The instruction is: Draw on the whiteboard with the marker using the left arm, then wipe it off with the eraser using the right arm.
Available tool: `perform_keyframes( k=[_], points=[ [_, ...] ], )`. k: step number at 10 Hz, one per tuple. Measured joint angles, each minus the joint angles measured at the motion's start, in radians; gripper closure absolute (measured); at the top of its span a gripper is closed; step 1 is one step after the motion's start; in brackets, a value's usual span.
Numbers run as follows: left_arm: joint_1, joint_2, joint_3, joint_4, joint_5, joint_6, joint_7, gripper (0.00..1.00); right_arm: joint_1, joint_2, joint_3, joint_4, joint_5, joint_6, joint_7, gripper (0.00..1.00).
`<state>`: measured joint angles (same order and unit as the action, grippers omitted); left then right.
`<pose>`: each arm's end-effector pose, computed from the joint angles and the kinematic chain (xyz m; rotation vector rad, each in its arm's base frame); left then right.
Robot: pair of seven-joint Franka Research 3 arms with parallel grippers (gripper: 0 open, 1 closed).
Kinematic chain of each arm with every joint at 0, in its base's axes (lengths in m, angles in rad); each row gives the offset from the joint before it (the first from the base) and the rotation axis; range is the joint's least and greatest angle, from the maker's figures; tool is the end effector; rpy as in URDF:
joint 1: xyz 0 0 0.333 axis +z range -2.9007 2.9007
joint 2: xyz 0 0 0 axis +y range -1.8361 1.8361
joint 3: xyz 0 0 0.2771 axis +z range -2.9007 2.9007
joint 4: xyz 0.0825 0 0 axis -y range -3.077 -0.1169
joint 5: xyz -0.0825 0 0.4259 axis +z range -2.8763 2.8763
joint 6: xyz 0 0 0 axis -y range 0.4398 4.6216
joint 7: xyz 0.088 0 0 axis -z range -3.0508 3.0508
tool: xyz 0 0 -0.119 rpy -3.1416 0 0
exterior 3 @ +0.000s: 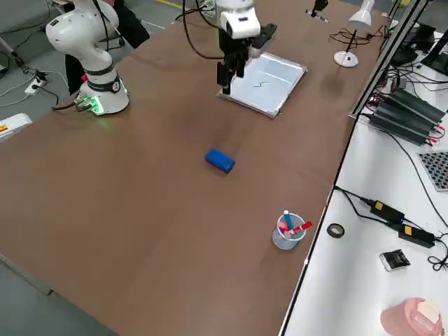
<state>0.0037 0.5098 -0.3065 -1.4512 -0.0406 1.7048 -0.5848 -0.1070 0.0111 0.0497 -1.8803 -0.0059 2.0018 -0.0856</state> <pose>0.6622 -0.1859 0.3261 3.0000 0.4712 -0.4474 0.6153 -0.0358 0.4447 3.1237 0.0475 0.1717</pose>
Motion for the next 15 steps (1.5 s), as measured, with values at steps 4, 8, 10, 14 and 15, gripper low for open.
perform_keyframes(
  k=[4,8,10,14,15],
  points=[
    [0.055,-0.057,0.000,-0.130,0.113,0.051,0.255,0.83,-0.019,0.013,-0.001,-0.102,-0.006,0.146,-0.042,0.00],
    [0.131,-0.116,0.000,-0.328,0.157,0.268,0.388,0.83,-0.022,0.047,0.001,-0.220,-0.009,0.247,-0.061,0.00],
    [0.161,-0.127,0.000,-0.424,0.158,0.387,0.435,0.83,-0.022,0.054,0.001,-0.296,-0.010,0.348,-0.065,0.00],
    [0.187,-0.127,0.001,-0.578,0.179,0.604,0.454,0.83,-0.044,0.100,-0.001,-0.392,-0.011,0.533,-0.083,0.00],
    [0.195,-0.125,0.001,-0.602,0.199,0.644,0.454,0.83,-0.057,0.123,-0.001,-0.395,-0.011,0.571,-0.088,0.00]
  ],
)
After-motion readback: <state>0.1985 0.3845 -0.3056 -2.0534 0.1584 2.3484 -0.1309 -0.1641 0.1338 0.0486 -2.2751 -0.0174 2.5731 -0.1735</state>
